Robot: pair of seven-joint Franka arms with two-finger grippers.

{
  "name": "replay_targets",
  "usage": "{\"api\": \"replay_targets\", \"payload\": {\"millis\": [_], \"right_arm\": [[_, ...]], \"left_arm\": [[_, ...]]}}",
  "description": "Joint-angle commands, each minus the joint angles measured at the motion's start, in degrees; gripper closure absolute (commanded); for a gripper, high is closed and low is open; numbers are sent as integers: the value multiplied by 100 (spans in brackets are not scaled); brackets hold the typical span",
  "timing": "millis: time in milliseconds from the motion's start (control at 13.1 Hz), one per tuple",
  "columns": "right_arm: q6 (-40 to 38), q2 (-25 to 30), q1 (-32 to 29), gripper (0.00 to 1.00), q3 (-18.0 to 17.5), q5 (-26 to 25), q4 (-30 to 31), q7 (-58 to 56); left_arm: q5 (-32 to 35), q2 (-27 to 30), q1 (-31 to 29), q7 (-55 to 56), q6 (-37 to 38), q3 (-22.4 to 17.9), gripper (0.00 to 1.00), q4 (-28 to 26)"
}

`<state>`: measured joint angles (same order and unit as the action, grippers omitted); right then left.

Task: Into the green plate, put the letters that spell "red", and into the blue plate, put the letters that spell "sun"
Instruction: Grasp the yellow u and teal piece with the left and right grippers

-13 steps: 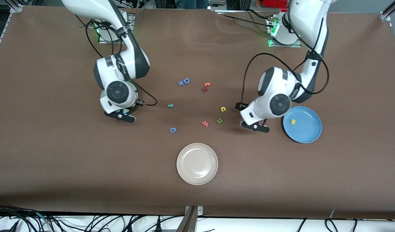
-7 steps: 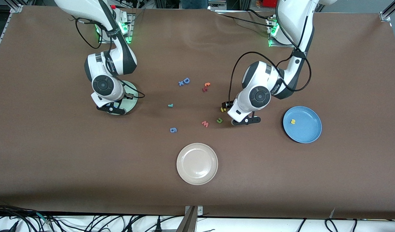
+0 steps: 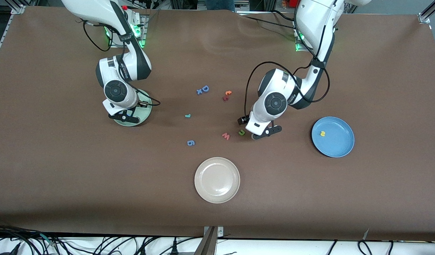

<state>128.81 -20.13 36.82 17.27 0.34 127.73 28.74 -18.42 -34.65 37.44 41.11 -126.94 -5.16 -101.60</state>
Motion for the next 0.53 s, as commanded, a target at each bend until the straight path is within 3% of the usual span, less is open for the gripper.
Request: {"api": "replay_targets", "payload": {"millis": [0,76,304,380,456], "right_arm": [[127,1,18,60,-31,106,59,-44],[92,9,18,22,-31,106,41,-61],[-433,53,18,21,-31,115,-405,-61],[-758,53,27,22,-31,280,-712,-44],[-961,1,62,23,-49,822,-1019,139]], "left_arm": [[137,28,132,151,-121,-20,8,-79],[206,37,132,151,-121,-20,7,-88],[733,-24,141,458,-330,-20,8,-237],[769,-42,158,511,-427,-20,10,-290],[770,-68,202,529,-524,-20,10,-343]]}}
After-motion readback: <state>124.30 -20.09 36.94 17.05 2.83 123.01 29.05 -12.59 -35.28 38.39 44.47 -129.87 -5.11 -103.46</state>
